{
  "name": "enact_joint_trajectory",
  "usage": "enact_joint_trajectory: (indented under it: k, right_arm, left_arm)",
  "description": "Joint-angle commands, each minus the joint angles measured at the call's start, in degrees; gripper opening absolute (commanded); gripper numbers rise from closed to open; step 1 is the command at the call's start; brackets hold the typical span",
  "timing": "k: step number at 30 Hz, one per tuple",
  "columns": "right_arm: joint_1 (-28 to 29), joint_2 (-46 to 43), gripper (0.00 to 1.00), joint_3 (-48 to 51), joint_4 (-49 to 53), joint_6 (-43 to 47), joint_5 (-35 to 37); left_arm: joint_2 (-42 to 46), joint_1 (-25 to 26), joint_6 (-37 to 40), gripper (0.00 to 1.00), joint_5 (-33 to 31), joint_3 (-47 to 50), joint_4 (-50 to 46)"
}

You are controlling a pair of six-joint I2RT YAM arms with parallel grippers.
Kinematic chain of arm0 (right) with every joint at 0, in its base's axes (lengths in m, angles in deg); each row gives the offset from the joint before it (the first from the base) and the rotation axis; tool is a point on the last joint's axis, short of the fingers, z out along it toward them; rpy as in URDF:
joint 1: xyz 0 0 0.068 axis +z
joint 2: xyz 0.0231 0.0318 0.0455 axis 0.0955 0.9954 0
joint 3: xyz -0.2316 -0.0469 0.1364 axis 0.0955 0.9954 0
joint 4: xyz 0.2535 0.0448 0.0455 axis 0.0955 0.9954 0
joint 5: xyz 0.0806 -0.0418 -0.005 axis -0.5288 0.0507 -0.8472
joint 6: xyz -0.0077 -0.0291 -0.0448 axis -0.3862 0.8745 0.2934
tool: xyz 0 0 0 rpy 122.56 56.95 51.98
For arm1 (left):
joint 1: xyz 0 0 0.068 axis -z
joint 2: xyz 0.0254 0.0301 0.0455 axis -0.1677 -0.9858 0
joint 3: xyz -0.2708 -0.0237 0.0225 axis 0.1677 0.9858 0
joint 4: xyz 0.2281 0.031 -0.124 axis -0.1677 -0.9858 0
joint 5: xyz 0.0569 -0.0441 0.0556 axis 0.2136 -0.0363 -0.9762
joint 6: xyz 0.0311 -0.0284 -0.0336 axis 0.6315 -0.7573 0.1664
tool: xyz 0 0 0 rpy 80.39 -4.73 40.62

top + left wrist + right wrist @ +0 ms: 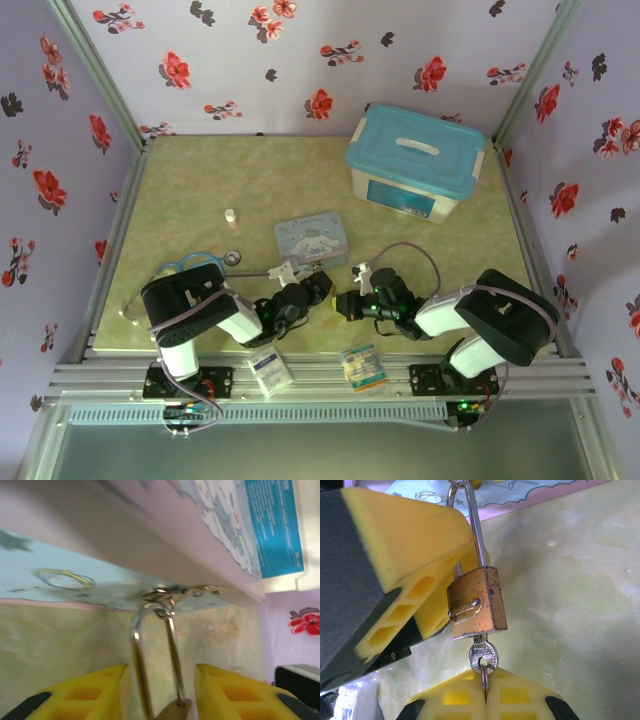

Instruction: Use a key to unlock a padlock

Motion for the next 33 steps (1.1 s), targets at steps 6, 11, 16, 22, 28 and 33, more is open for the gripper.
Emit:
enact_joint_trajectory:
  k: [6,11,16,22,28,33]
  right_arm:
    - [-0.4,2.3,0.04,-1.1,-4.5,-1.1,-0.9]
    - [-0.3,4.1,0.04,-2.0,-5.5,-1.5,-1.7]
    - [-0.3,4.1,0.18,-2.2,-4.3,-1.5,-1.8]
    - [-0.3,-6.0,0.45,-4.8,15.7,0.1,4.9]
    - [-0.5,-18.9,0.55,-11.6,39.9,5.2,16.2]
    - [-0.9,-18.0,0.56,-17.7,50.2,7.8,22.5]
  left_arm:
    - [-2.1,3.1,-10.1,0.35,0.2,0.6,0.4]
    - [-1.9,4.1,-10.4,0.23,-1.0,0.1,-2.3]
    - [-1.3,3.5,-9.8,0.08,-2.0,1.7,-3.3]
    - [3.7,2.7,-8.0,0.07,-3.3,4.0,-9.7]
    - [11.0,2.1,-4.9,0.08,-3.2,4.6,-21.4]
    - [16.1,1.2,-0.8,0.09,-2.1,2.9,-32.7]
